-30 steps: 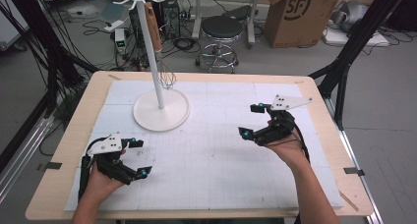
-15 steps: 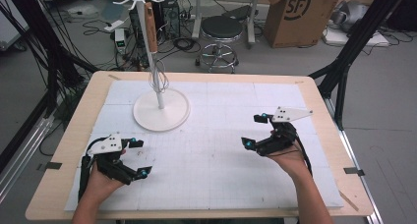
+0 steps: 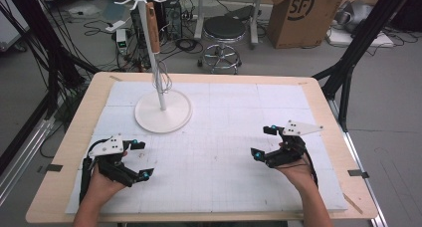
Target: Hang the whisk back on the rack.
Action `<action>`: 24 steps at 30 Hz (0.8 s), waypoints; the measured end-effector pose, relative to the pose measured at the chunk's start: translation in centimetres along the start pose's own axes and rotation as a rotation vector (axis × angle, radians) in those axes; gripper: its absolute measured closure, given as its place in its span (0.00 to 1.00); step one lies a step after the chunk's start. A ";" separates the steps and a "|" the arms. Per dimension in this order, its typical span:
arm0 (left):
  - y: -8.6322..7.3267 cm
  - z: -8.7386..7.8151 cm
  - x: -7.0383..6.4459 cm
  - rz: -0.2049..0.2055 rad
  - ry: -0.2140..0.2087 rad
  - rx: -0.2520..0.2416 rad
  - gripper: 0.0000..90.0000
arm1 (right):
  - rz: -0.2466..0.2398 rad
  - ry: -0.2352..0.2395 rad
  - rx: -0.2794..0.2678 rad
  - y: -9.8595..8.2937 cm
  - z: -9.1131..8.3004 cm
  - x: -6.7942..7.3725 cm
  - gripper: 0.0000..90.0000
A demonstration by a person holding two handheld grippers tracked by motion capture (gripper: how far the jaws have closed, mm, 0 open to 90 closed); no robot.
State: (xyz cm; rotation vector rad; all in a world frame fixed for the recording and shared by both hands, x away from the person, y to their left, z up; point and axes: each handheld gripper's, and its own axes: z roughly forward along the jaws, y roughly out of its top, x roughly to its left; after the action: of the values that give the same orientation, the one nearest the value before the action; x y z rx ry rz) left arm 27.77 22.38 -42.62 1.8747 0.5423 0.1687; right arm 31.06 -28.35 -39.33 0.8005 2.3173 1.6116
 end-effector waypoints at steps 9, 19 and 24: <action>0.1 -0.1 0.2 -0.005 0.000 -0.011 0.02 | 0.011 -0.011 0.017 -0.7 0.1 0.0 0.01; 0.2 -0.2 0.1 -0.008 0.004 -0.016 0.02 | -0.013 -0.002 0.049 -1.0 0.9 0.1 0.01; 0.2 -0.2 0.1 -0.007 -0.001 -0.012 0.02 | -0.012 -0.003 0.084 -1.3 1.4 0.3 0.01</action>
State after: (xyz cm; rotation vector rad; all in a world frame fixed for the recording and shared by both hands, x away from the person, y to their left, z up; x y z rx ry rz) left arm 27.84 22.54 -42.39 1.8609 0.5462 0.1658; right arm 31.07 -27.36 -41.05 0.8041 2.3967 1.5158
